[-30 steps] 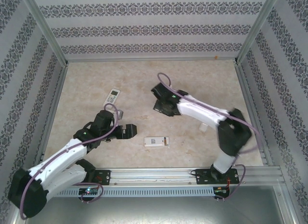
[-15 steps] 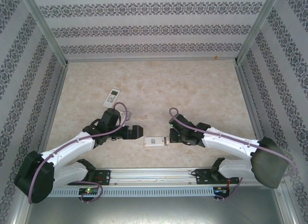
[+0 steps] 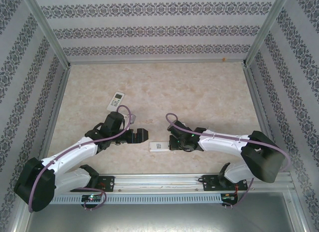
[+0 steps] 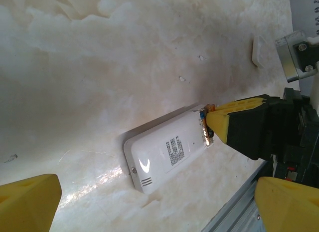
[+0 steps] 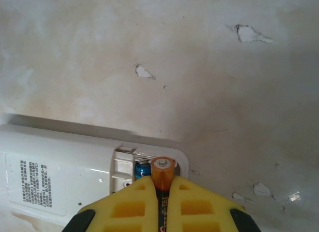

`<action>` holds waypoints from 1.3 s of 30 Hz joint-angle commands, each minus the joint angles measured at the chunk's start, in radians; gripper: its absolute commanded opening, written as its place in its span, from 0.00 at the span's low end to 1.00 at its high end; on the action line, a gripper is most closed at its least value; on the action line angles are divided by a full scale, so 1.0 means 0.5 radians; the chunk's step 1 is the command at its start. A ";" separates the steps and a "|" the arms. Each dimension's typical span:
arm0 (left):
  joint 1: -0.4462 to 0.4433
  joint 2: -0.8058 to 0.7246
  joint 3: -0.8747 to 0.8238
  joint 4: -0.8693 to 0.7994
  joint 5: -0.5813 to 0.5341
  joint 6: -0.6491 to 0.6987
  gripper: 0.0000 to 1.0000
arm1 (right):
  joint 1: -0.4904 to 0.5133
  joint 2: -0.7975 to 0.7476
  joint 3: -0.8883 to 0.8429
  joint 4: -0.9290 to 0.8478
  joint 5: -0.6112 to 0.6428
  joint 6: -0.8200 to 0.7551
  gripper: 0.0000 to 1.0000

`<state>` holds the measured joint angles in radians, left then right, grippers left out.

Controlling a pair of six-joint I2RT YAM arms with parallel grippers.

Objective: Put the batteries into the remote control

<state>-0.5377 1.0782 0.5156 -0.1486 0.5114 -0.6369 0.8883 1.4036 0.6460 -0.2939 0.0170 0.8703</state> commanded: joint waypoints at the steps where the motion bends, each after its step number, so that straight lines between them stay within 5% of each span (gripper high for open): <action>1: -0.028 -0.025 0.045 0.004 -0.035 -0.015 1.00 | 0.025 0.026 -0.010 0.012 0.004 0.057 0.11; 16: -0.096 0.032 -0.059 0.020 -0.013 -0.048 0.99 | 0.025 -0.201 0.126 -0.225 0.122 0.109 0.34; 18: -0.110 0.083 -0.042 0.018 -0.009 -0.061 0.96 | 0.014 -0.209 0.113 -0.216 0.162 0.113 0.34; 24: -0.205 0.278 0.032 0.054 -0.005 -0.077 0.67 | -0.025 -0.107 0.113 -0.183 0.152 0.131 0.28; 39: -0.336 0.584 0.016 0.328 0.075 -0.227 0.50 | -0.002 0.029 0.071 -0.158 0.058 0.152 0.14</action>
<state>-0.6888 1.3598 0.5133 -0.0467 0.5304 -0.7216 0.8860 1.4048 0.6895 -0.3691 0.0536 0.9241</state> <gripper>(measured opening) 0.499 0.149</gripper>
